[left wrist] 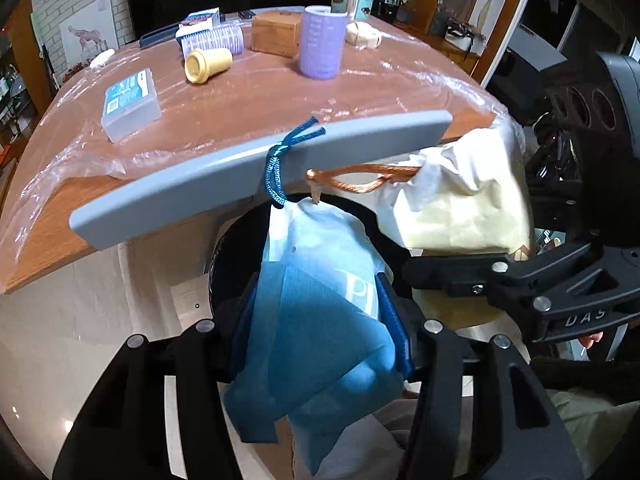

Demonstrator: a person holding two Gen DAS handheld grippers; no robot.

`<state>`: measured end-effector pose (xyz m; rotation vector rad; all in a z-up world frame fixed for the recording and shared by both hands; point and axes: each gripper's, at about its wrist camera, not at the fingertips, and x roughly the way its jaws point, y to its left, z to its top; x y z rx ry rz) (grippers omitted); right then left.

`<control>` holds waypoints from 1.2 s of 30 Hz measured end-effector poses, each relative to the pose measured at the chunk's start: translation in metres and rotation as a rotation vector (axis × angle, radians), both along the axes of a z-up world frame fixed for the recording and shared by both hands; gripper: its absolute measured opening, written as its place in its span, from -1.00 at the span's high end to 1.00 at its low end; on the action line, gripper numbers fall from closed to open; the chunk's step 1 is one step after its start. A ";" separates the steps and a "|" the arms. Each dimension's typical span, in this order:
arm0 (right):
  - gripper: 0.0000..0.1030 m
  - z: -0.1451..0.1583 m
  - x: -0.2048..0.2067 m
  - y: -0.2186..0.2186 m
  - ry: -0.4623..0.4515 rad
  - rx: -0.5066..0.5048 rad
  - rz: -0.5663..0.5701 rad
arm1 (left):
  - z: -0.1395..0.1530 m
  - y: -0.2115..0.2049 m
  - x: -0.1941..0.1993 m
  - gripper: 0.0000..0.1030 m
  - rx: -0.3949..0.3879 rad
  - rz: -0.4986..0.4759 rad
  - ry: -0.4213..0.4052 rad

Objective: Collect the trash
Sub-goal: 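Carry the blue bag and beige paper bag over the black trash bin, then open the left tool while the right tool opens, dropping both bags into the bin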

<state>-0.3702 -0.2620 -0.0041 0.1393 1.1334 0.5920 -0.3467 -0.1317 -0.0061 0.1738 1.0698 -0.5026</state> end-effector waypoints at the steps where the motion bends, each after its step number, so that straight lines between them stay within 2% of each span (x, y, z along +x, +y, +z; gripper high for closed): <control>1: -0.01 -0.002 0.001 0.001 0.005 -0.002 0.001 | -0.002 0.000 0.000 -0.08 0.002 0.000 0.004; 21: 0.00 -0.050 0.028 0.016 0.087 -0.084 -0.032 | -0.048 0.004 0.018 -0.08 0.082 0.006 0.084; 36: 0.00 -0.062 0.043 0.011 0.118 -0.100 -0.094 | -0.073 0.005 0.027 -0.08 0.133 0.003 0.118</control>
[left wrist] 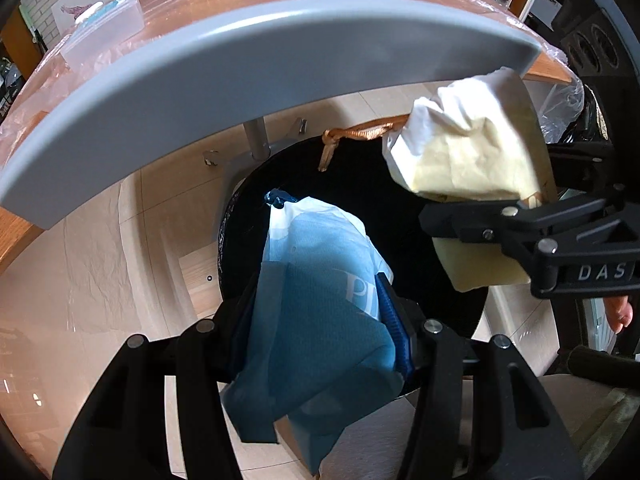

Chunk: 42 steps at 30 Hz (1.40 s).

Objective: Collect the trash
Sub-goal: 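Open the left tool while the right tool opens, dropping both bags into the bin, then move both tools back over the table toward the floss box and roller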

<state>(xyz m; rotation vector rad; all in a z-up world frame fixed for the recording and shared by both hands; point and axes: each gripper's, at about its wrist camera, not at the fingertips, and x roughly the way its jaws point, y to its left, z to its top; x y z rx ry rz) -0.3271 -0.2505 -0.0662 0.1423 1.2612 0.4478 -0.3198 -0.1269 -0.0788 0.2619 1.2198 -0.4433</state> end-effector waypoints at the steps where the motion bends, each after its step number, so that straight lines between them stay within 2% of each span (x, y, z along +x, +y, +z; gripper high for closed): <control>1: 0.00 -0.001 0.001 0.000 0.001 -0.002 -0.002 | -0.002 0.001 -0.001 -0.08 0.002 -0.001 0.001; 11: 0.00 -0.004 0.005 -0.004 0.015 -0.005 -0.029 | -0.007 0.002 0.008 -0.08 0.014 -0.014 0.007; 13: -0.07 -0.002 0.007 0.000 0.010 -0.002 -0.035 | -0.004 0.003 0.009 -0.10 0.001 -0.020 -0.005; 14: -0.15 -0.001 0.008 0.000 0.007 -0.005 -0.045 | -0.002 0.003 0.008 -0.23 -0.007 -0.025 -0.019; 15: -0.38 0.000 0.007 -0.001 0.006 -0.011 -0.055 | 0.001 0.003 0.009 -0.38 -0.007 -0.027 -0.034; 16: -0.51 0.000 0.007 -0.001 0.003 -0.016 -0.063 | 0.002 0.003 0.009 -0.59 -0.008 -0.024 -0.044; 17: -0.52 0.001 0.006 -0.002 -0.002 -0.012 -0.068 | 0.003 0.006 0.009 -0.64 -0.014 -0.018 -0.054; 32: -0.52 -0.002 0.001 -0.009 0.004 0.008 -0.085 | 0.002 0.017 0.004 -0.64 -0.003 0.024 -0.028; 34: -0.52 -0.003 0.001 -0.013 0.005 0.007 -0.081 | 0.004 0.009 0.006 -0.64 0.000 0.025 -0.027; 38: -0.52 -0.001 -0.002 -0.015 0.004 0.005 -0.082 | 0.000 0.008 0.011 -0.64 0.000 0.029 -0.029; 42: -0.52 0.008 -0.009 -0.018 -0.012 0.000 -0.070 | 0.009 0.013 0.008 -0.64 -0.014 0.043 -0.036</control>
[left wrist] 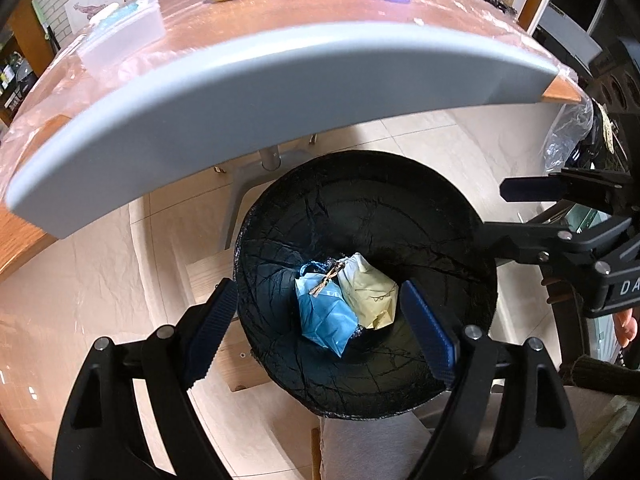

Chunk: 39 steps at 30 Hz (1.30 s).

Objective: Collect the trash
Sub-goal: 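Move both tools back over the table toward the floss box and roller, then grasp the blue floss box with the left tool while the right tool grasps the purple roller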

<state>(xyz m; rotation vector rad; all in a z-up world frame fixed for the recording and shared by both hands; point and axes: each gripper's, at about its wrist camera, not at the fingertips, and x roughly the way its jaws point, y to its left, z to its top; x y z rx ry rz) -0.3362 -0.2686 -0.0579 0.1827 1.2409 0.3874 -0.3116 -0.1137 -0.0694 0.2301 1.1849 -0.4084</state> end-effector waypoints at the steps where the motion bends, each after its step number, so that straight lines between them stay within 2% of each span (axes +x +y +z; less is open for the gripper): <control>1: -0.52 0.004 -0.004 -0.001 -0.010 -0.004 0.005 | 0.003 0.001 -0.001 -0.64 -0.003 0.003 -0.003; 5: -0.52 0.035 -0.021 -0.009 -0.089 -0.015 0.026 | 0.031 0.013 -0.013 -0.64 -0.035 0.035 -0.052; 7: -0.69 0.067 -0.035 -0.014 -0.202 -0.016 0.029 | 0.051 0.020 -0.021 -0.64 -0.063 0.045 -0.099; 9: -0.84 0.096 -0.043 -0.019 -0.314 -0.016 0.019 | 0.081 0.028 -0.028 -0.70 -0.091 0.063 -0.185; 10: -0.93 0.116 -0.049 -0.021 -0.416 -0.017 0.009 | 0.096 0.031 -0.029 -0.90 -0.104 0.071 -0.232; 11: -0.93 0.127 -0.051 -0.022 -0.482 -0.013 -0.001 | 0.110 0.034 -0.030 -0.97 -0.120 0.085 -0.288; 12: -0.93 0.140 -0.053 -0.023 -0.561 -0.006 -0.018 | 0.125 0.038 -0.029 -0.97 -0.137 0.110 -0.359; 14: -0.93 0.154 -0.046 -0.025 -0.620 0.018 -0.054 | 0.145 0.045 -0.018 -0.97 -0.144 0.183 -0.427; 17: -0.93 0.159 -0.021 -0.021 -0.588 0.005 -0.105 | 0.155 0.058 0.010 -0.97 -0.206 0.258 -0.399; 21: -0.93 0.155 0.005 -0.008 -0.570 -0.047 -0.090 | 0.158 0.075 0.038 -0.97 -0.281 0.347 -0.362; 23: -0.93 0.153 0.015 -0.003 -0.565 -0.060 -0.078 | 0.157 0.079 0.050 -0.97 -0.296 0.349 -0.352; 29: -0.93 0.136 0.050 0.005 -0.494 -0.088 -0.089 | 0.134 0.070 0.082 -0.97 -0.144 0.302 -0.306; 39: -0.83 0.105 0.096 0.017 -0.418 -0.141 -0.096 | 0.094 0.074 0.129 -0.97 -0.074 0.327 -0.199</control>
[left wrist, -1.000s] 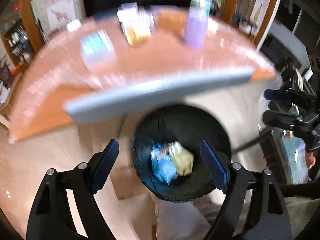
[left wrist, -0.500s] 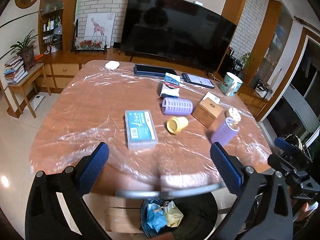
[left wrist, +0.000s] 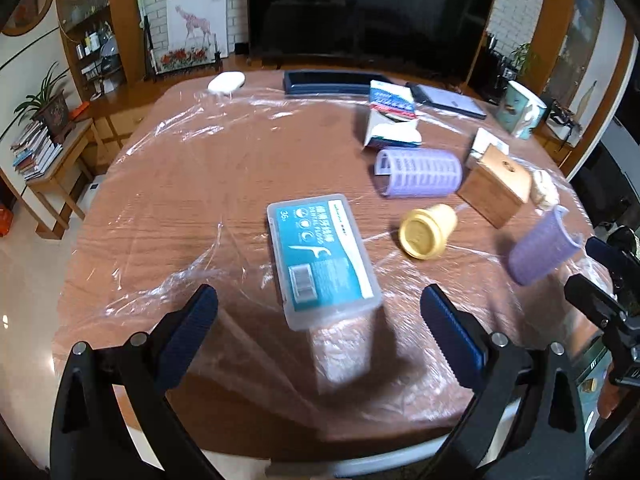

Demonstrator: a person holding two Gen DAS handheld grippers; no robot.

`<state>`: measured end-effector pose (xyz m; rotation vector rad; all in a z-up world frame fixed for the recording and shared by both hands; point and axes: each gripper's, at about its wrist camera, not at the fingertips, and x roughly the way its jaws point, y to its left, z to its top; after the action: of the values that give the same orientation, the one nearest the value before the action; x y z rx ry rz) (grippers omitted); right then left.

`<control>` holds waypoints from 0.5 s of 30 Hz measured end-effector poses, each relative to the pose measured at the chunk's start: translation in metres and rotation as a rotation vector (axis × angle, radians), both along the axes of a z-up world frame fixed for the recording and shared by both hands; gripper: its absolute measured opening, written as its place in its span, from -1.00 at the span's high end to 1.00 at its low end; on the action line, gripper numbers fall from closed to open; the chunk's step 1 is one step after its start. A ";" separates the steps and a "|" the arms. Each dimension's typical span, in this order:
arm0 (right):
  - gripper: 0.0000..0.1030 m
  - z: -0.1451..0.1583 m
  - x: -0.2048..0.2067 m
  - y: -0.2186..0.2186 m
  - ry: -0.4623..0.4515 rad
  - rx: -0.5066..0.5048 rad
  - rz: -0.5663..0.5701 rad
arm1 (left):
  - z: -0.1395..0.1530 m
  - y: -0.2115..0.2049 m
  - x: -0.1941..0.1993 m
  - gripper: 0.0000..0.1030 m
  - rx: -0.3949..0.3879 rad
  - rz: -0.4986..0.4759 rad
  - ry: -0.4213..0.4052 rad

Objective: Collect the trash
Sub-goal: 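Grasp the blue floss box with the left tool while the right tool grasps the purple roller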

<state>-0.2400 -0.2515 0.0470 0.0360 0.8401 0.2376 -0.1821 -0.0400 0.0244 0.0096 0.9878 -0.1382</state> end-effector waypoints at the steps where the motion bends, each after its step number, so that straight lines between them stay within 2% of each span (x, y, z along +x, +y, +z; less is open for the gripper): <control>1: -0.82 -0.002 0.003 0.000 0.005 0.001 -0.003 | -0.002 0.000 0.003 -0.97 0.003 0.001 0.002; 4: -0.72 -0.009 0.013 0.002 0.023 0.000 -0.013 | -0.006 -0.001 0.010 -0.96 0.015 -0.002 0.007; 11: -0.65 -0.018 0.027 0.002 0.047 0.013 -0.030 | -0.012 -0.006 0.020 -0.77 0.024 -0.021 0.023; 15: -0.50 -0.021 0.034 0.005 0.053 0.012 -0.029 | -0.015 -0.006 0.023 -0.66 0.021 -0.037 0.032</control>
<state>-0.2062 -0.2467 0.0264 0.0663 0.8904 0.2151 -0.1587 -0.0462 0.0092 0.0446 1.0217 -0.1626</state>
